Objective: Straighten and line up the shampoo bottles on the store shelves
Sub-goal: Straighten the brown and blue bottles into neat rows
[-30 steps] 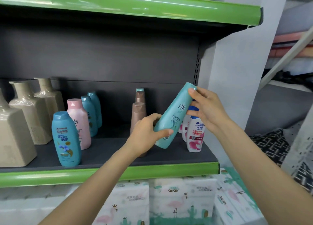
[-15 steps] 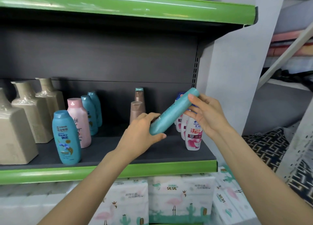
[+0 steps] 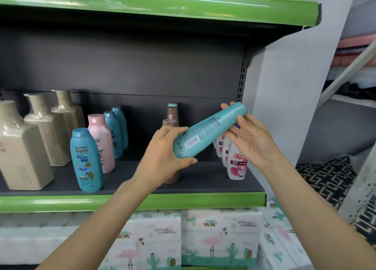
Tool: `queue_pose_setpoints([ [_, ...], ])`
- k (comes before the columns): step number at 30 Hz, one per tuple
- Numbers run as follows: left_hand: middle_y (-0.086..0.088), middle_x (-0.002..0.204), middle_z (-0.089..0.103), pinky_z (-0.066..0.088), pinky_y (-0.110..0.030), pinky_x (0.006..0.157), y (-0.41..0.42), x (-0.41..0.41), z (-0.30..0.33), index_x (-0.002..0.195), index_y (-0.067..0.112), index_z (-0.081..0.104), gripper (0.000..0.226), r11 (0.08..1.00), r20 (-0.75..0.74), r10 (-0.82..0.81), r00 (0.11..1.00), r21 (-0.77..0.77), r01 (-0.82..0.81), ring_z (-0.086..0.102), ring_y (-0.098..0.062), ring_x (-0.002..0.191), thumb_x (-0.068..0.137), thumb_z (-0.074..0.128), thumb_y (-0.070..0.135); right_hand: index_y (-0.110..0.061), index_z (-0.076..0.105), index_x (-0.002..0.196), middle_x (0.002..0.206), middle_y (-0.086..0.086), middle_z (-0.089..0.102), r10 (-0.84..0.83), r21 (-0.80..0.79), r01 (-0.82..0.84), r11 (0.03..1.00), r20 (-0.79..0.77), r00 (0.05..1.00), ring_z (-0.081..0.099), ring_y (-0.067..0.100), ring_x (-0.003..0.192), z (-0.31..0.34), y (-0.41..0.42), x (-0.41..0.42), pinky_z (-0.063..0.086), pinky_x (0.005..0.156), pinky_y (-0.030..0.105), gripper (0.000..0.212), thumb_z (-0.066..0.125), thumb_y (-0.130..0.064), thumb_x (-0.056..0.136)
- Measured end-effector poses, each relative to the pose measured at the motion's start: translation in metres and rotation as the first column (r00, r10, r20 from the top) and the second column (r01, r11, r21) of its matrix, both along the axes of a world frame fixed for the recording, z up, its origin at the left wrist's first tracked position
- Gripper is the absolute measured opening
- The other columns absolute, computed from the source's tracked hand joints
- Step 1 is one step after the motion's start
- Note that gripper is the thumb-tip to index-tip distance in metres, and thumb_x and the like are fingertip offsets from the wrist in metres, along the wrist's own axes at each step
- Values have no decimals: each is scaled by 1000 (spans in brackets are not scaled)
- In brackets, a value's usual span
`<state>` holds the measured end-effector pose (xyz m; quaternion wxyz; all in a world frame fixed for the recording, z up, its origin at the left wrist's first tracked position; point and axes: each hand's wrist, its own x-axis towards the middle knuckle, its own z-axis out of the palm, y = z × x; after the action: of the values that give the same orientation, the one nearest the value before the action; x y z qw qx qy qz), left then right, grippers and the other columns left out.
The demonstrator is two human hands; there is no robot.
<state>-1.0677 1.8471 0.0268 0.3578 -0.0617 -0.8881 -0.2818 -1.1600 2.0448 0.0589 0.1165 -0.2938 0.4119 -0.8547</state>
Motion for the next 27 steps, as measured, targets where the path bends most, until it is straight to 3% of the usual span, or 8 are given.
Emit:
queue_pose_setpoints([
  [8, 12, 110, 43, 29, -11, 91, -4, -1, -2, 129, 26, 50, 77, 1000, -31, 0, 1000, -17, -1, 44, -8, 107, 61, 84, 30, -9, 47, 135, 130, 1, 60, -2, 17, 2, 1000, -1, 1000, 64, 18, 110, -3, -4, -1, 56, 80, 33, 50, 51, -14, 85],
  [13, 21, 107, 55, 37, -4, 86, -4, -1, -3, 121, 28, 57, 58, 988, -7, -138, 990, 64, 138, 53, 7, 96, 68, 79, 32, -15, 62, 116, 112, 3, 67, -89, 97, 90, 991, -11, 996, 67, 18, 101, 3, -6, -2, 58, 73, 39, 38, 59, -26, 79],
  [18, 12, 101, 67, 50, -20, 78, -3, -6, -3, 112, 33, 61, 34, 919, 62, -273, 960, 310, 241, 62, -2, 91, 79, 62, 38, -9, 65, 108, 111, 12, 66, -158, 190, 154, 970, 8, 987, 66, 25, 105, 10, -10, -6, 58, 74, 38, 36, 62, -32, 80],
  [22, 8, 98, 69, 50, -24, 75, -7, -10, 1, 108, 25, 65, 19, 801, 70, -386, 920, 521, 296, 63, -5, 88, 91, 56, 27, -8, 60, 119, 108, 11, 69, -90, 207, 95, 974, -33, 995, 67, 26, 104, 11, -9, -8, 58, 77, 37, 29, 55, -15, 91],
  [24, 7, 100, 70, 51, -26, 78, -10, -9, 4, 108, 24, 66, 20, 808, 90, -407, 909, 499, 312, 65, -5, 91, 91, 56, 24, -6, 58, 122, 109, 11, 68, -128, 232, 140, 963, -64, 990, 67, 26, 104, 12, -10, -9, 59, 78, 42, 31, 55, -12, 91],
  [27, 9, 100, 71, 52, -26, 87, -16, -9, 6, 106, 21, 68, 20, 893, 93, -332, 939, 352, 281, 65, -2, 94, 87, 63, 17, -11, 60, 118, 110, 9, 68, -236, 324, 279, 904, -167, 957, 67, 23, 103, 14, -15, -8, 59, 77, 45, 29, 60, -13, 89],
])
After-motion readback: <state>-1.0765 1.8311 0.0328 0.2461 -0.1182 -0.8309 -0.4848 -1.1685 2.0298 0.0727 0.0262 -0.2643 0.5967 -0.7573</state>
